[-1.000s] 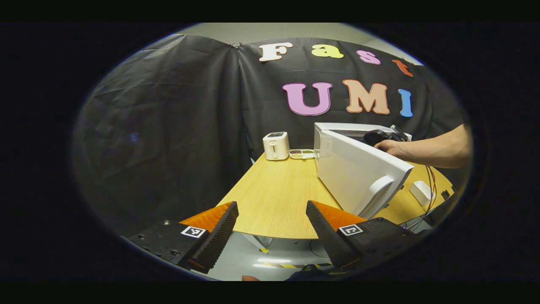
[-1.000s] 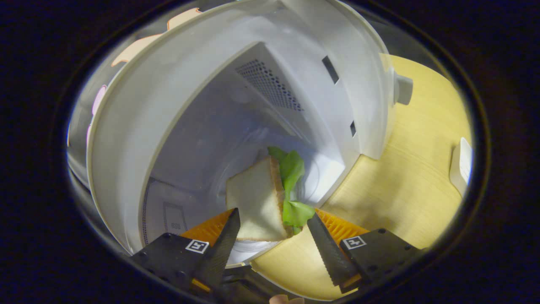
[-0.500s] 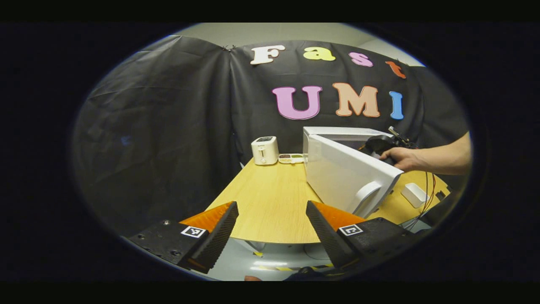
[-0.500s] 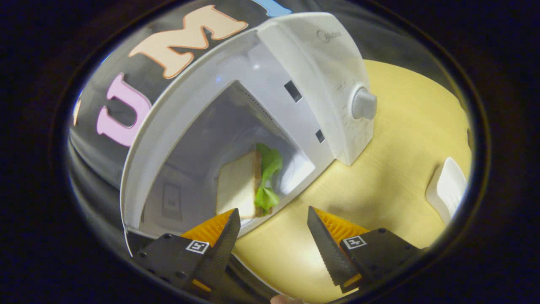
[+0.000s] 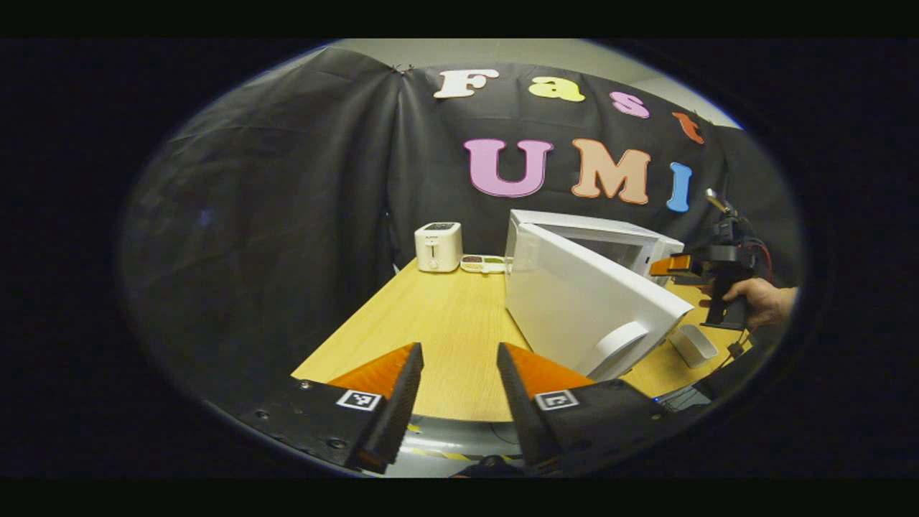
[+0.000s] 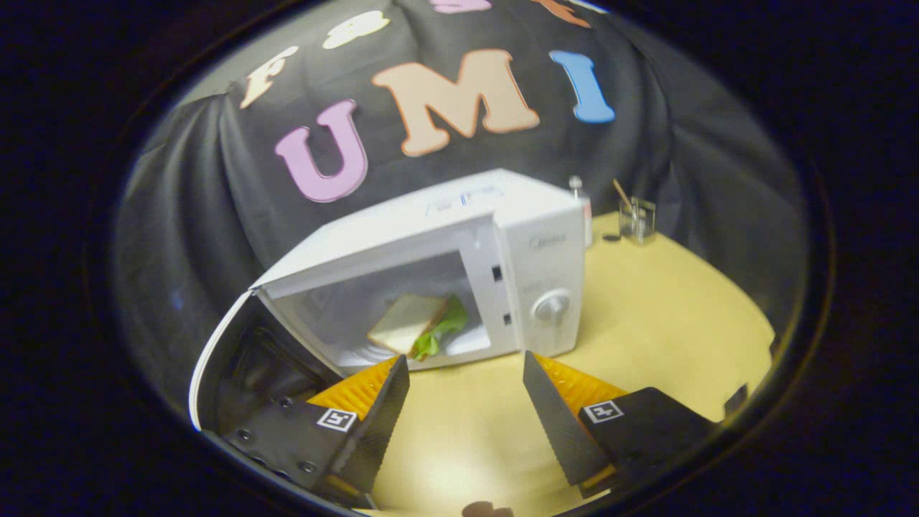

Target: Open the microwave oven with the left hand, put the food in, and close the microwave oven.

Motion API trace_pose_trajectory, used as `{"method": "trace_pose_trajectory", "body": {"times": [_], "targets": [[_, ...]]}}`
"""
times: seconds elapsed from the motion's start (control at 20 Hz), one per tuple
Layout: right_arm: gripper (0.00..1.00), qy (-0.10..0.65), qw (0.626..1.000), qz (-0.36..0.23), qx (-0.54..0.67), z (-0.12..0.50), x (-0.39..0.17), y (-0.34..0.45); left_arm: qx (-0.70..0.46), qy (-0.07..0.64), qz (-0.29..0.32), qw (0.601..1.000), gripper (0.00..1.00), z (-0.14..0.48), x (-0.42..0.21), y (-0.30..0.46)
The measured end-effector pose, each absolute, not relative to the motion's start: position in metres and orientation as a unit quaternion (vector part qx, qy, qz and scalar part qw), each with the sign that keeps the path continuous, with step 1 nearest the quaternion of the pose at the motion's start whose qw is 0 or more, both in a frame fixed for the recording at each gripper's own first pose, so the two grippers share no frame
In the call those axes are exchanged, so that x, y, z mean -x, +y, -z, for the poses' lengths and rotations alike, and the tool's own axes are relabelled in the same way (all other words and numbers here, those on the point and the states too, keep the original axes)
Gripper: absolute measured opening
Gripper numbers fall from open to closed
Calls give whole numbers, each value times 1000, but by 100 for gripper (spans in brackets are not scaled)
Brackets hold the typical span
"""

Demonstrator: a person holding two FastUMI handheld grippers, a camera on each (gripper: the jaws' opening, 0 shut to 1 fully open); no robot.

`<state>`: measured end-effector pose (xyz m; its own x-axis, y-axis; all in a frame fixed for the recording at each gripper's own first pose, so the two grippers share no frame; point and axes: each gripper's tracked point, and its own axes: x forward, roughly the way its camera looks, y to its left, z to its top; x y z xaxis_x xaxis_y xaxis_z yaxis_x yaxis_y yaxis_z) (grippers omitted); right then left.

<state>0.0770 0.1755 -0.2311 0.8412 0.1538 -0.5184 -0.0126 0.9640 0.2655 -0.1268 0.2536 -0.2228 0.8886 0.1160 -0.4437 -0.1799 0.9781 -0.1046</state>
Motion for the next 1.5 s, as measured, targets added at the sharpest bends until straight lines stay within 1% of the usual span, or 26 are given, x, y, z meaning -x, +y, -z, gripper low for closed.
{"method": "trace_pose_trajectory", "body": {"times": [0.05, 0.15, 0.25, 0.3, 0.35, 0.45, 0.5, 0.55, 0.8, 0.9, 0.95, 1.1, 1.2, 1.35, 1.5], "targets": [[98, 250, 962, -47, -103, 214, -78, 164, 72, 232, -81, 967, 41, 228, 123, 253], [98, 196, 977, -53, -62, 175, -78, 148, 67, 251, -90, 961, 22, 240, 122, 251], [98, 147, 987, -56, -25, 143, -78, 135, 72, 260, -74, 960, 1, 242, 112, 238], [98, 127, 990, -58, -10, 126, -79, 131, 76, 263, -61, 960, 1, 243, 110, 228], [87, 110, 992, -56, 2, 111, -77, 125, 77, 263, -50, 960, 1, 242, 107, 219], [90, 79, 995, -52, 10, 83, -77, 113, 67, 263, -43, 962, 1, 241, 99, 212], [95, 67, 996, -55, 11, 72, -78, 108, 61, 266, -45, 961, 1, 244, 96, 211], [96, 59, 997, -55, 14, 64, -78, 101, 58, 271, -46, 960, 0, 246, 93, 208], [96, 43, 998, -52, -11, 33, -76, 65, 52, 280, -55, 957, 1, 251, 86, 193], [96, 39, 998, -51, -11, 29, -77, 49, 56, 288, -56, 954, 2, 254, 84, 184], [96, 41, 998, -53, -9, 30, -77, 43, 52, 289, -62, 954, 0, 253, 85, 181], [96, 47, 998, -47, -11, 34, -82, 22, 50, 288, -55, 955, 1, 250, 77, 164], [96, 41, 998, -44, -17, 34, -84, 12, 43, 287, -47, 956, 0, 247, 73, 150], [96, 44, 998, -45, -13, 37, -86, -1, 29, 287, -35, 957, 1, 247, 62, 128], [96, 38, 998, -45, -18, 35, -90, -10, 29, 285, -7, 958, 1, 248, 49, 97]]}}
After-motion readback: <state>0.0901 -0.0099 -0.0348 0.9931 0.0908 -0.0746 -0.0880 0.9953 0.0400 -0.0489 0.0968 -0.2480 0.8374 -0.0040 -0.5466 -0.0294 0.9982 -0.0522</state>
